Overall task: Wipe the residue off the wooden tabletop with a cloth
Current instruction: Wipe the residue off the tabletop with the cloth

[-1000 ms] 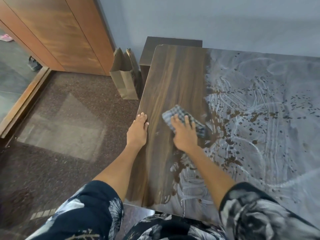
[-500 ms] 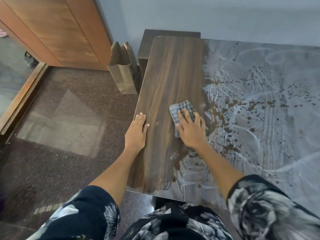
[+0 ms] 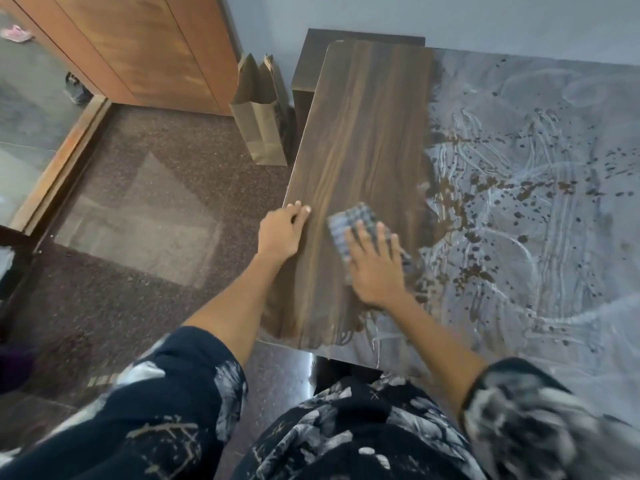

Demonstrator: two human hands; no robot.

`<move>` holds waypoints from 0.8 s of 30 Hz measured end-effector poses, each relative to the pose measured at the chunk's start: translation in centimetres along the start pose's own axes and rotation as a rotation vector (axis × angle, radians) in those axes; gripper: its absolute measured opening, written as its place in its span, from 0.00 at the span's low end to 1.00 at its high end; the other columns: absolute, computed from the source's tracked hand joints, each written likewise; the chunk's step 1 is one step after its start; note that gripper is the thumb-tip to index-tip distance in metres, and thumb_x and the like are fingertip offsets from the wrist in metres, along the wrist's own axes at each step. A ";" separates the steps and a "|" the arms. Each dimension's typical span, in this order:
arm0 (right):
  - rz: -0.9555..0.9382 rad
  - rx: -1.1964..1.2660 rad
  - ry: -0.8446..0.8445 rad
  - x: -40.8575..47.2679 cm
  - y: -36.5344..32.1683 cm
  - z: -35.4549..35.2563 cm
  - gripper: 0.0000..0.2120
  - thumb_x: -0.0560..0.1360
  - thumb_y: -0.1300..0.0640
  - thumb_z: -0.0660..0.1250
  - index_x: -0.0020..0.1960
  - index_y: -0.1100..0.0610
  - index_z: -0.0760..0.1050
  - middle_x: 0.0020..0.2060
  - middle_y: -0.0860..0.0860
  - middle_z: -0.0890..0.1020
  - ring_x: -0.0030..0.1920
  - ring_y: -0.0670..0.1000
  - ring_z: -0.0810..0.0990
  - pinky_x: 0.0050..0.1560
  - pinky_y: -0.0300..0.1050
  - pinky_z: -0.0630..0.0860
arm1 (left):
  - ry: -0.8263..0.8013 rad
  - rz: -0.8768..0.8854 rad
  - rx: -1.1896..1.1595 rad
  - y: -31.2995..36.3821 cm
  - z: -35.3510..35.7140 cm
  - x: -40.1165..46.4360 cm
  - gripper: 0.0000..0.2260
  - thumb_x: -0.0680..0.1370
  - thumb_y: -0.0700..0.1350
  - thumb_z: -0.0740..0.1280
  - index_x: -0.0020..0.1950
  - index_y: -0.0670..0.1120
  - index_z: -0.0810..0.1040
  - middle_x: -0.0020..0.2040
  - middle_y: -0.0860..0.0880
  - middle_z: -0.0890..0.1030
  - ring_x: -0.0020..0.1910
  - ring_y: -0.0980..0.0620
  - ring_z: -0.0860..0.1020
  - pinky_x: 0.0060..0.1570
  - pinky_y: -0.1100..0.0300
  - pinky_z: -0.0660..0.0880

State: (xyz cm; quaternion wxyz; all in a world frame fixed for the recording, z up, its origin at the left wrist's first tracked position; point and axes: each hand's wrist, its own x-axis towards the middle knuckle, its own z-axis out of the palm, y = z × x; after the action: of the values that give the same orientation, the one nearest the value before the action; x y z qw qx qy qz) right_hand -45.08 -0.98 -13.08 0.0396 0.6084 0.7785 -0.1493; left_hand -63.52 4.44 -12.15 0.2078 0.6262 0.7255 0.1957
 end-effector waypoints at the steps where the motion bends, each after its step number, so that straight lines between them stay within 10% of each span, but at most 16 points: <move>1: -0.062 0.007 -0.020 -0.6 -2.3 0.4 0.27 0.78 0.46 0.38 0.76 0.49 0.41 0.76 0.50 0.42 0.75 0.58 0.38 0.68 0.54 0.29 | -0.009 -0.006 0.044 0.4 -0.6 0.2 0.19 0.81 0.51 0.57 0.43 0.38 0.79 0.49 0.38 0.82 0.52 0.39 0.77 0.45 0.53 0.68; 3: -0.294 -0.041 -0.047 -3.2 -5.4 2.0 0.25 0.80 0.48 0.43 0.77 0.49 0.46 0.76 0.51 0.48 0.75 0.59 0.44 0.71 0.57 0.34 | -0.061 0.003 0.071 0.8 -1.4 0.5 0.21 0.81 0.51 0.56 0.39 0.38 0.76 0.47 0.36 0.81 0.49 0.37 0.77 0.41 0.53 0.66; 6: -0.559 -0.100 -0.122 -7.2 -5.6 2.7 0.24 0.78 0.49 0.47 0.73 0.49 0.62 0.73 0.49 0.64 0.73 0.57 0.59 0.73 0.58 0.48 | -0.159 0.015 0.086 0.7 -1.1 0.2 0.16 0.80 0.49 0.60 0.61 0.41 0.77 0.64 0.44 0.76 0.62 0.42 0.74 0.58 0.55 0.68; 9: -0.686 -0.140 -0.177 -6.2 -2.0 1.0 0.24 0.79 0.50 0.45 0.75 0.45 0.52 0.73 0.41 0.50 0.74 0.48 0.44 0.71 0.56 0.35 | -0.159 -0.002 0.105 0.6 -0.5 -0.7 0.18 0.77 0.51 0.64 0.64 0.45 0.75 0.67 0.48 0.73 0.65 0.44 0.71 0.63 0.56 0.65; 14: -0.406 -0.108 -0.094 -1.7 -3.6 -0.2 0.24 0.81 0.51 0.49 0.76 0.45 0.49 0.76 0.44 0.51 0.76 0.55 0.45 0.72 0.57 0.40 | -0.166 -0.030 0.060 0.4 -1.9 -1.7 0.18 0.79 0.54 0.60 0.41 0.42 0.80 0.40 0.44 0.82 0.49 0.41 0.78 0.39 0.58 0.65; 21: -0.770 -0.041 -0.147 -8.2 -8.9 2.8 0.23 0.74 0.55 0.52 0.67 0.49 0.72 0.67 0.48 0.73 0.70 0.59 0.65 0.68 0.58 0.63 | -0.300 0.060 0.076 -1.5 -0.5 -6.4 0.20 0.81 0.39 0.57 0.73 0.42 0.62 0.75 0.46 0.59 0.75 0.48 0.55 0.70 0.60 0.51; 24: -0.793 -0.131 -0.193 -9.2 -5.1 2.7 0.25 0.79 0.55 0.51 0.75 0.45 0.53 0.75 0.44 0.55 0.76 0.53 0.48 0.73 0.52 0.43 | -0.244 0.048 0.038 -1.8 0.1 -8.4 0.20 0.81 0.38 0.56 0.73 0.40 0.61 0.75 0.44 0.58 0.75 0.45 0.53 0.71 0.59 0.49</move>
State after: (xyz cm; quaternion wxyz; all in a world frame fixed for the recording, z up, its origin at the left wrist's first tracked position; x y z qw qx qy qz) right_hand -47.89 -11.45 -12.49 0.0906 0.2407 0.9531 -0.1595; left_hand -63.88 -4.15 -12.71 0.2780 0.6665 0.6830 0.1094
